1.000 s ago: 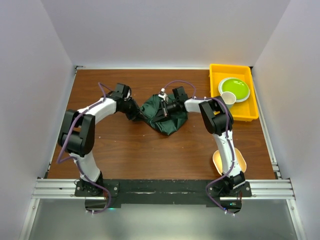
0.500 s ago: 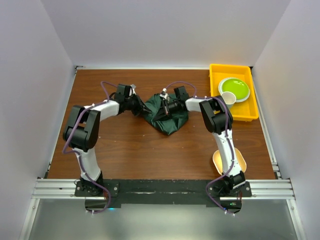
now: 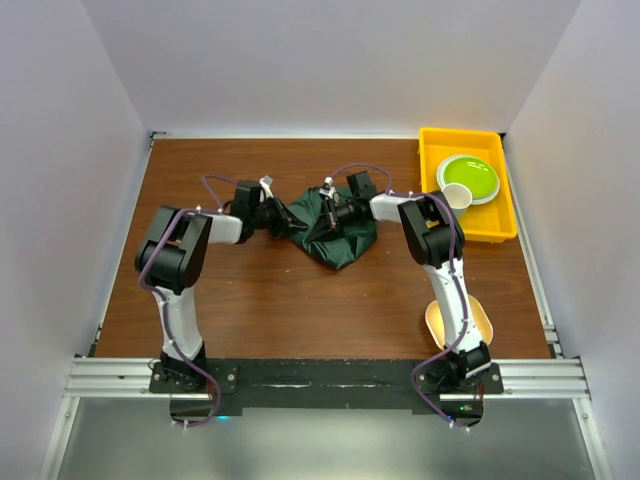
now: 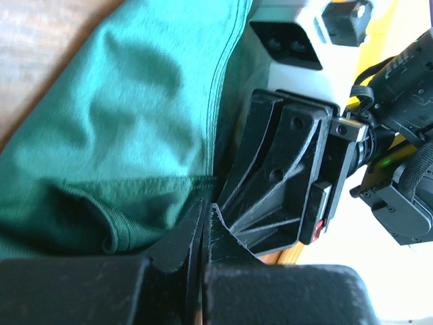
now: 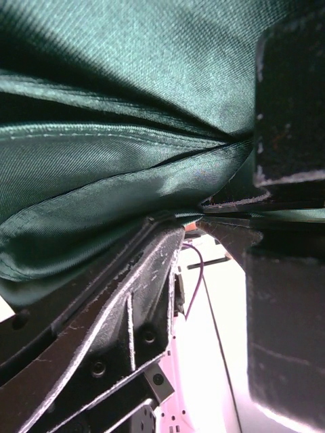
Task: Fold the napkin, place the utensils inside, and roll it up
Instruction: Roll the napkin with the utensil
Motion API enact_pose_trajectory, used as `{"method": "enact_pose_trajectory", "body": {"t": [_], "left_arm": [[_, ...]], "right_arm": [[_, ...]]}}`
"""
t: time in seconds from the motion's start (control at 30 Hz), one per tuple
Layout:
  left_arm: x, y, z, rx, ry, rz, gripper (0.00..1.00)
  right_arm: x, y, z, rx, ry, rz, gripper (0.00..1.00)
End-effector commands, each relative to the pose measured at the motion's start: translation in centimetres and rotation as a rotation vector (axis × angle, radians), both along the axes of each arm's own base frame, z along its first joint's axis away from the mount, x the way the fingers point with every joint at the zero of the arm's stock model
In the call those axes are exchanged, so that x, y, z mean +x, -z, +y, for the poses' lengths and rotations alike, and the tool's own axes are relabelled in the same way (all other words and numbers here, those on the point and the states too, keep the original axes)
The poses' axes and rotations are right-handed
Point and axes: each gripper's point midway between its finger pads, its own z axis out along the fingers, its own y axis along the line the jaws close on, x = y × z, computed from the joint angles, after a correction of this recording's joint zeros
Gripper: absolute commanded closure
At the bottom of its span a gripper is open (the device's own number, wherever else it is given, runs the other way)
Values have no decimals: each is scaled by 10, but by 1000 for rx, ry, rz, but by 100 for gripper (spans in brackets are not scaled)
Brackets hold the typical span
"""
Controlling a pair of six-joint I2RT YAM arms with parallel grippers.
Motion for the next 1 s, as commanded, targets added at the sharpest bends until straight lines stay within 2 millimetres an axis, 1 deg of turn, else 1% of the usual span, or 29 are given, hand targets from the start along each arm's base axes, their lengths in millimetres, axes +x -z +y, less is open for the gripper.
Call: {"method": "enact_pose_trajectory", "body": {"t": [0.0, 0.07, 0.13, 0.17, 0.27, 0.33, 0.37, 0.4, 0.47, 0.5, 0.57, 0.6, 0.63, 0.67, 0.7, 0.73, 0.77, 0.8, 0.83, 0.87, 0.93, 0.97], "left_arm": [[13, -2, -8, -35, 11, -102, 100], [12, 6, -8, -33, 7, -87, 100], [7, 20, -4, -6, 2, -37, 100], [2, 29, -2, 4, -1, -14, 100], [-11, 44, 2, 13, -11, 38, 100], [-15, 52, 4, 25, -15, 61, 100], [-18, 54, 4, 25, -12, 69, 100], [-17, 54, 4, 25, -11, 65, 100], [-18, 57, 5, 32, -14, 74, 100], [-17, 58, 5, 32, -14, 74, 100], [-20, 61, 5, 35, -13, 87, 100], [-21, 62, 5, 35, -10, 91, 100], [-22, 65, 6, 38, -10, 100, 100], [-26, 68, 6, 38, -7, 115, 100], [-27, 69, 6, 38, -7, 122, 100], [-29, 71, 7, 40, -7, 130, 100], [-31, 71, 7, 38, -3, 133, 100], [-31, 72, 7, 41, -2, 134, 100], [-33, 73, 7, 43, -1, 141, 100], [-33, 72, 7, 43, 2, 146, 100], [-34, 73, 7, 47, 5, 153, 100], [-34, 74, 7, 48, 5, 158, 100]], "right_arm": [[3, 46, -15, -114, 48, 14, 100], [3, 45, -16, -116, 46, 9, 100], [2, 44, -16, -122, 45, 7, 100], [4, 42, -16, -126, 49, 2, 100], [6, 37, -16, -133, 54, -5, 100], [9, 30, -15, -129, 53, -18, 99], [9, 30, -16, -143, 52, -11, 97], [11, 25, -16, -143, 51, -23, 93], [11, 20, -17, -156, 44, -28, 90], [14, 15, -16, -156, 44, -42, 84], [13, 4, -17, -168, 40, -49, 78], [19, -2, -16, -178, 46, -71, 74], [22, -12, -17, -181, 42, -107, 65], [20, -18, -20, -199, 40, -97, 62], [25, -28, -19, -201, 41, -126, 59], [27, -36, -20, -217, 39, -165, 52], [21, -39, -25, -253, 31, -141, 48], [26, -48, -28, -272, 30, -181, 45], [27, -47, -33, -318, 15, -235, 38], [22, -56, -40, -358, 6, -249, 34], [20, -65, -48, -405, -24, -343, 27], [21, -75, -56, -457, -14, -406, 21]]}}
